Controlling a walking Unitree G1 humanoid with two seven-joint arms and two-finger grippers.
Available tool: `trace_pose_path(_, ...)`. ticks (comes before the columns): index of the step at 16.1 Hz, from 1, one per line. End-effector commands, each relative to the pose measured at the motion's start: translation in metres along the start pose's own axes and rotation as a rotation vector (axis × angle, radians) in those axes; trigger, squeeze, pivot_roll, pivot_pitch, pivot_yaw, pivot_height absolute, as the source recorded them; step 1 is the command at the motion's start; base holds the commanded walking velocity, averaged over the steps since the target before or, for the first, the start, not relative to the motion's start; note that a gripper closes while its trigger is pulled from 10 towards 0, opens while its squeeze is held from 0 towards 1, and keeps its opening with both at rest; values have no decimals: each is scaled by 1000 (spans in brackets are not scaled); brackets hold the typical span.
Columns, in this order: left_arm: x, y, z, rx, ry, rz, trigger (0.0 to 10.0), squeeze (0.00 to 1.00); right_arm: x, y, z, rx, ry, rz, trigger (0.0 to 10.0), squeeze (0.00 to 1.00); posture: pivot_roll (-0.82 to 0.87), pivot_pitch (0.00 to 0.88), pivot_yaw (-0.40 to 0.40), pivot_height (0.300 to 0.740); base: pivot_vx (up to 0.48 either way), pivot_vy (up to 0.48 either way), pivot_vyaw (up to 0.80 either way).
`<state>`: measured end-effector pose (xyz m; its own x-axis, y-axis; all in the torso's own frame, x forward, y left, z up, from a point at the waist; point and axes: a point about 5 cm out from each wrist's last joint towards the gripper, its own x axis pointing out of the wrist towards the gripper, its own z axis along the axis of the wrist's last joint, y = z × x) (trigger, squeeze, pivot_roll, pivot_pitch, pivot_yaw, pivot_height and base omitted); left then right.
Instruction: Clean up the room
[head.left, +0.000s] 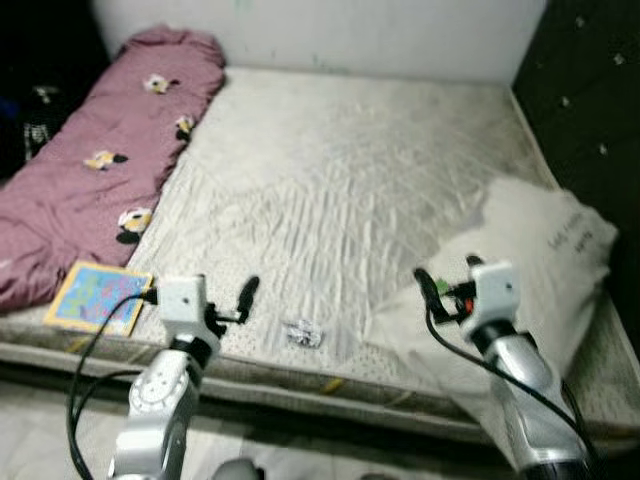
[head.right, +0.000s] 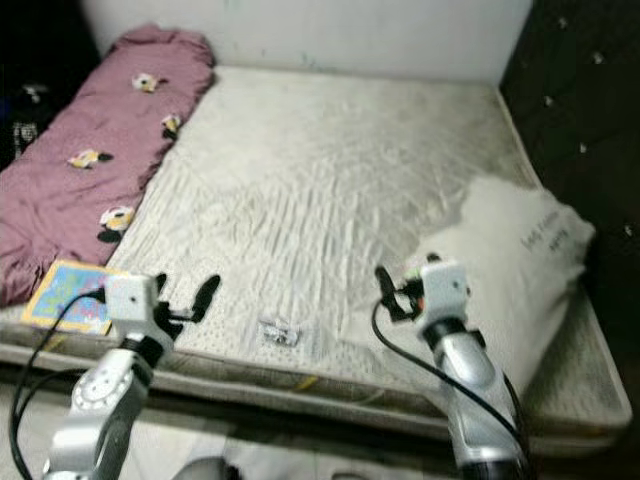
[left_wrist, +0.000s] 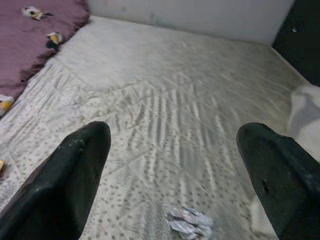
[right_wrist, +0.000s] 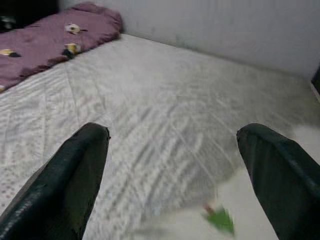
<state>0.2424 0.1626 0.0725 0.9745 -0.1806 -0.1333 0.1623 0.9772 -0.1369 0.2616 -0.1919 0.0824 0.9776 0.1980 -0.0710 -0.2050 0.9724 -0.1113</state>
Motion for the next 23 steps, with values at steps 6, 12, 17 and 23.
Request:
trace_pose_path(6, 0, 4, -4, -11, 24, 8, 10000, 0, 4, 5, -1, 26, -9, -8, 10000, 0, -2, 34, -78, 740, 41, 80, 0)
trace_pose_path(12, 3, 7, -3, 5, 25, 12, 10000, 0, 0, 0, -2, 32, -32, -101, 10000, 0, -26, 32, -22, 740, 0, 480, 0)
trace_pose_path(17, 15, 8, 3, 40, 18, 7, 10000, 0, -2, -2, -4, 44, -28, -150, 10000, 0, -42, 41, -3, 740, 0, 163, 0)
trace_pose_path(23, 12, 16, 2, 53, 24, 49, 10000, 0, -3, -5, -2, 40, -34, -173, 10000, 0, -48, 41, -5, 740, 0, 0, -263)
